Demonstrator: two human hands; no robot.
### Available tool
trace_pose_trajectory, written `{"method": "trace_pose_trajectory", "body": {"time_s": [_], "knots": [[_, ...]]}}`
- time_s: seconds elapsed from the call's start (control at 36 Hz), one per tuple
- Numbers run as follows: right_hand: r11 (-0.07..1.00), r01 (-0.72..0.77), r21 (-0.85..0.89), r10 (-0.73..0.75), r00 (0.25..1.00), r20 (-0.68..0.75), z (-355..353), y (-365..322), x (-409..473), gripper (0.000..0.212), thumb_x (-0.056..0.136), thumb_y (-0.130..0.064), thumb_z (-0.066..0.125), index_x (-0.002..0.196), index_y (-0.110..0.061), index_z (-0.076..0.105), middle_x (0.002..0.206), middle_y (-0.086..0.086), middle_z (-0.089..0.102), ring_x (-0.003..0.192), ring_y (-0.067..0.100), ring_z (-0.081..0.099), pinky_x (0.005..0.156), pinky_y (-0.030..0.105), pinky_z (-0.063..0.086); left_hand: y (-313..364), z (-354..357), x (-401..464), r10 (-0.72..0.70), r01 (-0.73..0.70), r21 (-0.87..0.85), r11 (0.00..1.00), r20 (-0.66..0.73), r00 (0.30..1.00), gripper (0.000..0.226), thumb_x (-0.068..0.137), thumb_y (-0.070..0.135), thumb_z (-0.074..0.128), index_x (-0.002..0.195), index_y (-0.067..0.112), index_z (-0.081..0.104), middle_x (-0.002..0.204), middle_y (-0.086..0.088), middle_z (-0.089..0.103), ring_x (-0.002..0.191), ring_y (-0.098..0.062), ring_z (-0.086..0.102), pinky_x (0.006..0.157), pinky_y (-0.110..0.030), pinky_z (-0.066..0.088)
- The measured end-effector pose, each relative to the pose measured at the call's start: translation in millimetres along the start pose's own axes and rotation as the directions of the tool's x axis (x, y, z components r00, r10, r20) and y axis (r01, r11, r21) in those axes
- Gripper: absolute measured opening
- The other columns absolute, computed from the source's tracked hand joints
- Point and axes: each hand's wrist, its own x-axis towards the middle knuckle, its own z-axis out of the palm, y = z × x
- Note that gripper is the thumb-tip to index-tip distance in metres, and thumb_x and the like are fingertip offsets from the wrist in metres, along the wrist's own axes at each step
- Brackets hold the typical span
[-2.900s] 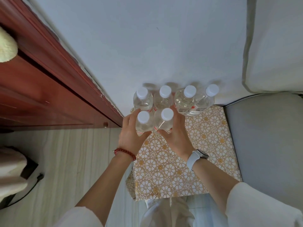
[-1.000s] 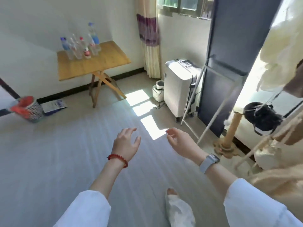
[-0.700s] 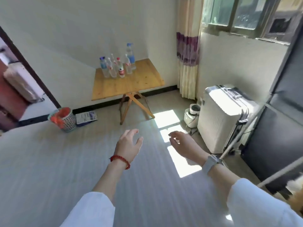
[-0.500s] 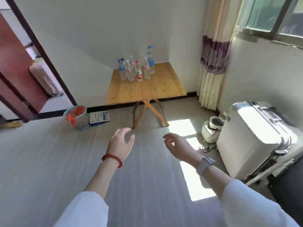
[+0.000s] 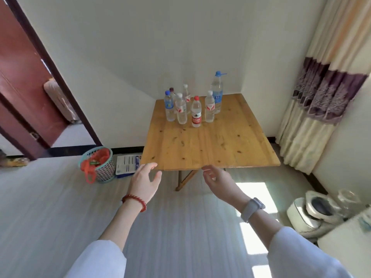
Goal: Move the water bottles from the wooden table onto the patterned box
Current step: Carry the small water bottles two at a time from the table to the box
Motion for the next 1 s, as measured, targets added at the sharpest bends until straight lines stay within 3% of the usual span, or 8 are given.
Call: {"method": "trace_pose_trajectory", "body": {"time_s": [0.28,0.39,0.58,0.81,0.92,1.0], "knots": [[0.995,-0.071,0.069,0.076,0.995,-0.065,0,44,212,0.034,0.093,-0.019,0.047,0.127,-0.011,0.047,0.107,0.002,0.06,0.103,0.021,0.06,0.078,0.023,0.043,-21,79,206,-0.014,0.017,-0.069,0.997,0.05,0.999,0.04,0.09,0.027,0.052,0.127,0.014,0.046,0.129,-0.006,0.052,0.117,-0.018,0.05,0.091,-0.023,0.038],[0.991,-0.088,0.098,0.099,0.988,-0.116,1,70,314,0.041,0.093,-0.023,0.048,0.132,-0.012,0.041,0.12,0.007,0.057,0.099,0.017,0.057,0.084,0.027,0.046,-25,120,297,-0.033,0.036,-0.074,0.997,0.049,0.998,0.048,0.09,0.03,0.052,0.133,0.014,0.039,0.135,-0.009,0.045,0.121,-0.021,0.047,0.094,-0.027,0.04],[0.98,-0.157,0.125,0.179,0.966,-0.188,4,109,463,0.058,0.089,-0.025,0.055,0.139,-0.012,0.029,0.132,0.009,0.046,0.114,0.022,0.051,0.091,0.033,0.046,-26,177,442,-0.117,0.119,-0.031,0.992,0.043,0.992,0.059,0.089,0.03,0.053,0.14,0.014,0.026,0.144,-0.011,0.032,0.127,-0.025,0.04,0.095,-0.032,0.04],[0.979,-0.134,0.151,0.164,0.965,-0.205,36,151,565,0.077,0.083,-0.027,0.066,0.141,-0.01,0.02,0.143,0.012,0.034,0.132,0.025,0.035,0.107,0.038,0.035,-55,247,554,-0.152,0.156,-0.095,0.983,0.051,0.987,0.081,0.083,0.027,0.063,0.144,0.012,0.012,0.149,-0.014,0.025,0.134,-0.029,0.03,0.102,-0.041,0.038],[0.965,-0.144,0.219,0.189,0.961,-0.202,50,169,589,0.082,0.078,-0.028,0.071,0.141,-0.014,0.02,0.141,0.006,0.036,0.133,0.02,0.034,0.11,0.037,0.033,-66,275,588,-0.138,0.141,-0.2,0.97,0.032,0.99,0.093,0.076,0.029,0.072,0.144,0.01,0.012,0.15,-0.011,0.024,0.137,-0.024,0.026,0.106,-0.028,0.026],[0.944,-0.158,0.291,0.221,0.954,-0.201,54,172,600,0.08,0.078,-0.025,0.071,0.14,-0.016,0.022,0.138,0.003,0.04,0.129,0.015,0.038,0.108,0.032,0.034,-70,288,604,-0.145,0.139,-0.301,0.943,0.002,0.989,0.093,0.071,0.029,0.076,0.142,0.012,0.017,0.145,-0.008,0.033,0.132,-0.022,0.035,0.1,-0.024,0.032]]}}
